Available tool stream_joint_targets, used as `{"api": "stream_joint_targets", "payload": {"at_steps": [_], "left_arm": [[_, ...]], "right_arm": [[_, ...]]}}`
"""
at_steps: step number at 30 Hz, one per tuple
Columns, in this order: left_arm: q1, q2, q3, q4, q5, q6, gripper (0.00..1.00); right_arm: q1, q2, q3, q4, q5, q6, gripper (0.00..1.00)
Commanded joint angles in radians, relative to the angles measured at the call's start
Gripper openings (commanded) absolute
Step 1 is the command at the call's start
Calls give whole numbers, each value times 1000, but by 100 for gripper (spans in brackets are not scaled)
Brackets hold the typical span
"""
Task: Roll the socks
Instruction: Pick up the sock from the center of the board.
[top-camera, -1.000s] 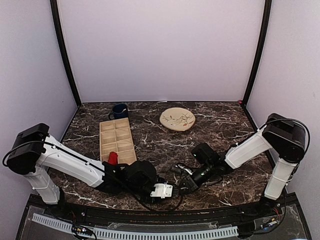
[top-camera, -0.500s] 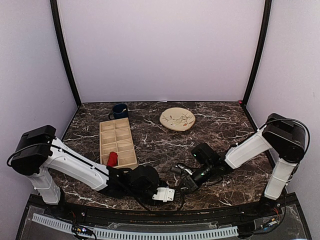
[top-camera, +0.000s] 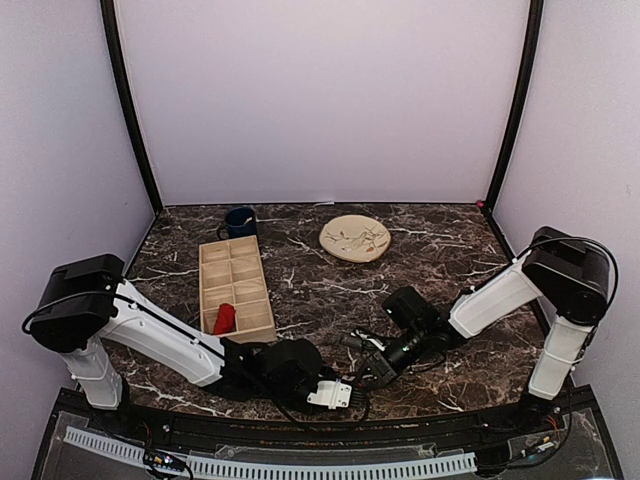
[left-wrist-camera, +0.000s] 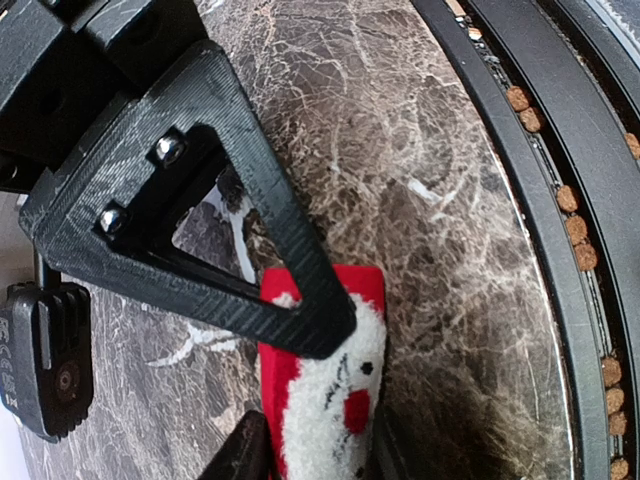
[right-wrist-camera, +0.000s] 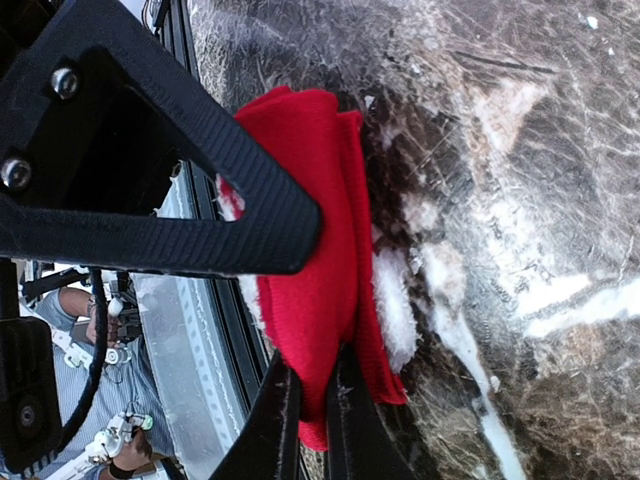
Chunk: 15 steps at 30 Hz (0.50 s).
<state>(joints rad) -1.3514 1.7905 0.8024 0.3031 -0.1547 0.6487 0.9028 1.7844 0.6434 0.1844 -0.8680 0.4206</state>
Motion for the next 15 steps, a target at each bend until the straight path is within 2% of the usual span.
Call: {"api": "stream_joint_targets", "payload": {"at_steps": [1,8,15], "left_arm": [[-9,24,9,-17,-33,23,34],[-24,59,15,-26,-62,54,21],[-30,73,19,-36,-75,49,18]], "right_arm": [[-3,36,-11,-79,27,-3,1],[-2,39,-14,-68,15,6,1],[-2,41,-18,-61,10,14,6]]}}
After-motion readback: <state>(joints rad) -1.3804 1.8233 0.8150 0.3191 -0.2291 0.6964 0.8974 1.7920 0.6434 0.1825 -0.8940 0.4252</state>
